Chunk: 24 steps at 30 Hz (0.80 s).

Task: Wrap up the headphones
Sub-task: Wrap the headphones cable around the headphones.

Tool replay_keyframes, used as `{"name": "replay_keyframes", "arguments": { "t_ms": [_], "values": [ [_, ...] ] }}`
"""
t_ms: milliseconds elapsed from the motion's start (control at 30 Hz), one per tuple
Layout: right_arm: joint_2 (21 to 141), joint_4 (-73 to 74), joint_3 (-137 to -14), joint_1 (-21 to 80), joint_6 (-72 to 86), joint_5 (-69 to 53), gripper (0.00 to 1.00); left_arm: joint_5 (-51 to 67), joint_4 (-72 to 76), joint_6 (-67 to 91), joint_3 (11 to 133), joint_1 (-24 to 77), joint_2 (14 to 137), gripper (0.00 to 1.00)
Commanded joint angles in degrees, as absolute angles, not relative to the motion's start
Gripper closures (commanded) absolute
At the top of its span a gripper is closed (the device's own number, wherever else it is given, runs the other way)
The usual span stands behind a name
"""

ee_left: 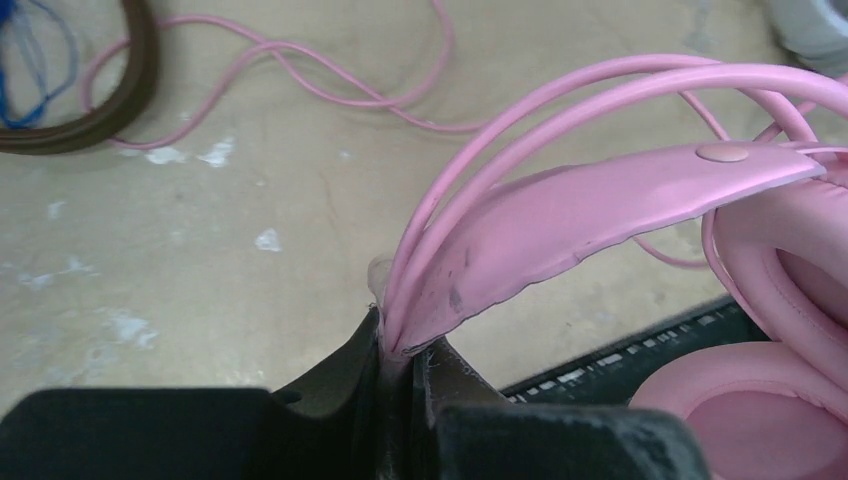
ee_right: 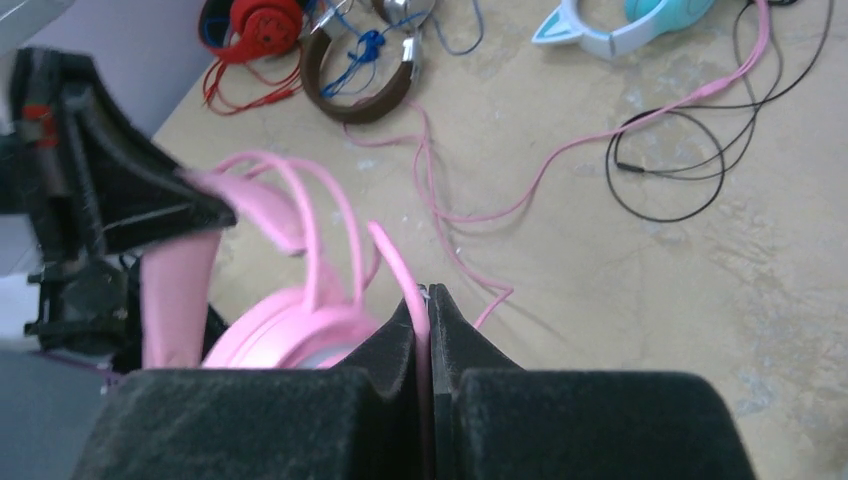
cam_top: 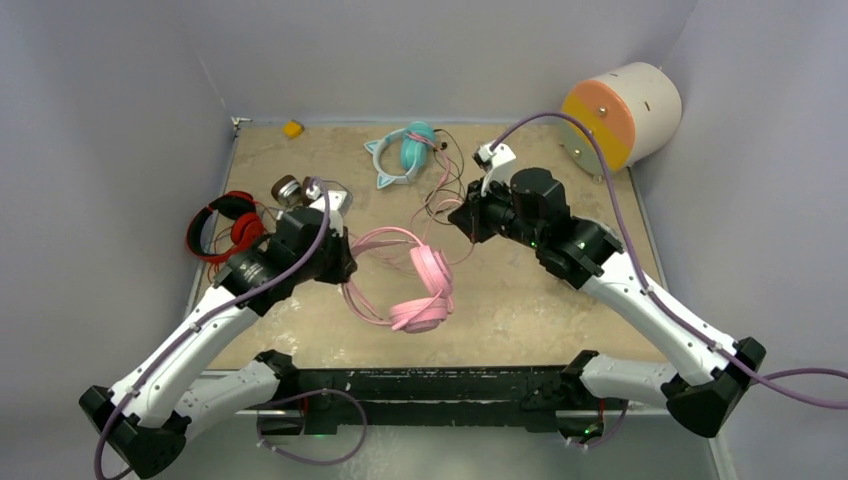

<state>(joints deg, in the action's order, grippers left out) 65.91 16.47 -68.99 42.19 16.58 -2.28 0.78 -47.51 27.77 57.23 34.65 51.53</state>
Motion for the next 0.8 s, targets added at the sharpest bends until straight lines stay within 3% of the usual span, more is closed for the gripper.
{"name": "replay_keyframes", "arguments": {
  "t_ms": [0,233,467,667,767],
  "values": [
    [63.31,22.20,-72.52,42.06,15.22,-7.35,1.00,-18.36,-46.39,27.98,58.20,39.57,54.50,1.00],
    [63.70,22.33,-74.14,42.01,16.41,-22.04,1.00,-43.69,-54.74,35.23,64.58,47.68,63.75,1.00],
    [67.26,20.32,-72.12,42.01,20.70,-26.86,1.00,-51.45,-56.15,40.03,68.08,52.65,67.77,1.00],
    [67.86,6.07,-65.49,42.31,30.04,-37.87,0.89,-59.13,-65.37,54.17,72.75,53.27,72.76,1.00],
    [68.82,5.06,-64.53,43.61,31.19,-36.23,0.88,-59.11,-67.86,60.81,74.34,53.26,74.40,1.00]
  ]
}}
